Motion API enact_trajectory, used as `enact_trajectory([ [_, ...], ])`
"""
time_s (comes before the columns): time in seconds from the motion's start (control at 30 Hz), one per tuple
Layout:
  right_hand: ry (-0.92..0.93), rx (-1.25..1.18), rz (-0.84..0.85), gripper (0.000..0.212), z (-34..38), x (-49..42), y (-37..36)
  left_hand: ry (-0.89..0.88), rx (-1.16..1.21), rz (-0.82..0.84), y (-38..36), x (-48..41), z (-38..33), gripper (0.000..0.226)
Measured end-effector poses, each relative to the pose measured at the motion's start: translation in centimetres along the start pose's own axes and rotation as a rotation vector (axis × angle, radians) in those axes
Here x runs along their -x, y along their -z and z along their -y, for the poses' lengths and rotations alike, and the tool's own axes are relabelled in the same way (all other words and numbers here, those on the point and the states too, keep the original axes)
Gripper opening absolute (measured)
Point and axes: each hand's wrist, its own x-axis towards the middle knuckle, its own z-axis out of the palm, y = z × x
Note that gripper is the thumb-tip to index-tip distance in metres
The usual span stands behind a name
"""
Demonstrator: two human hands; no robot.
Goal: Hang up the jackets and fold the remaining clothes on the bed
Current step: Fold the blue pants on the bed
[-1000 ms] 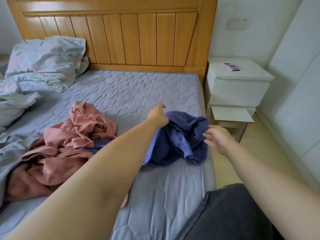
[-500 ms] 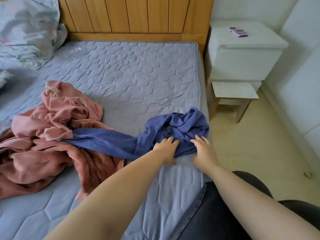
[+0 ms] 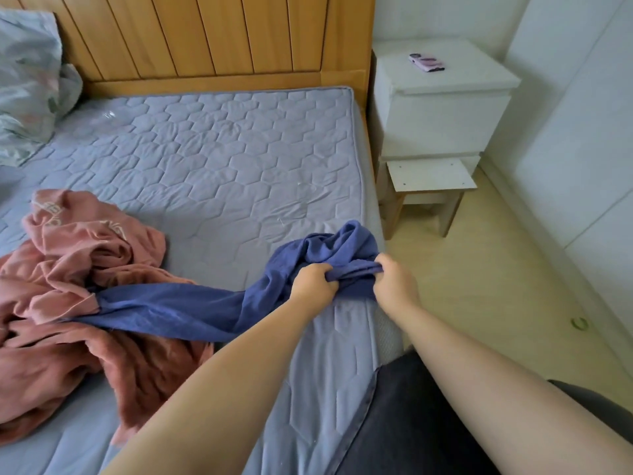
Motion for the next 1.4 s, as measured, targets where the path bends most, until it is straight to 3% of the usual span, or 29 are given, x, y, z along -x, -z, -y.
enact_trajectory([
  [0.13, -0.23, -0.122, -0.215, 0.014, -1.2, -2.1, 7.8, -0.128, 0.066, 0.049, 0.8, -1.8, -6.4, 0.018],
  [0.3, -0.376, -0.348, -0.495, 0.023, -3.8, -3.5, 18.2, -0.311, 0.317, 0.1, 0.7, -3.0, -18.9, 0.025],
  [0.4, -0.479, -0.412, -0.677, 0.02, -6.6, -3.2, 25.8, -0.444, 0.351, 0.135, -0.9, -2.8, -27.3, 0.022],
  [0.5, -0.505, -0.467, -0.83, 0.017, -9.2, -1.5, 33.5, -0.541, 0.426, 0.184, -2.4, -1.7, -35.5, 0.017],
  [0.63, -0.432, -0.395, -0.932, 0.032, -11.1, 1.1, 41.0, -0.627, 0.524, 0.16, -2.4, -0.7, -43.1, 0.017],
  [0.83, -0.329, -0.291, -0.92, 0.037, -9.7, 2.8, 44.5, -0.665, 0.539, 0.182, -0.1, 0.0, -45.1, 0.017],
  [0.97, -0.237, -0.255, -1.026, 0.037, -6.2, 3.1, 46.1, -0.808, 0.328, 0.299, 4.0, 1.3, -43.9, 0.032],
  [1.07, -0.152, -0.093, -1.046, 0.033, -2.9, 3.5, 48.3, -0.92, 0.133, 0.17, 6.9, 3.1, -44.2, 0.015],
  [1.17, -0.203, 0.232, -0.941, 0.023, -1.6, 3.9, 50.6, -0.838, 0.342, 0.012, 9.6, 3.2, -45.4, 0.031],
  [1.23, -0.26, 0.352, -0.882, 0.016, -1.2, 4.7, 52.2, -0.762, 0.482, -0.072, 12.5, 3.3, -46.1, 0.029],
  [1.4, -0.356, 0.093, -0.912, 0.023, -0.2, 6.4, 54.1, -0.616, 0.581, -0.205, 18.0, 3.9, -45.8, 0.033],
])
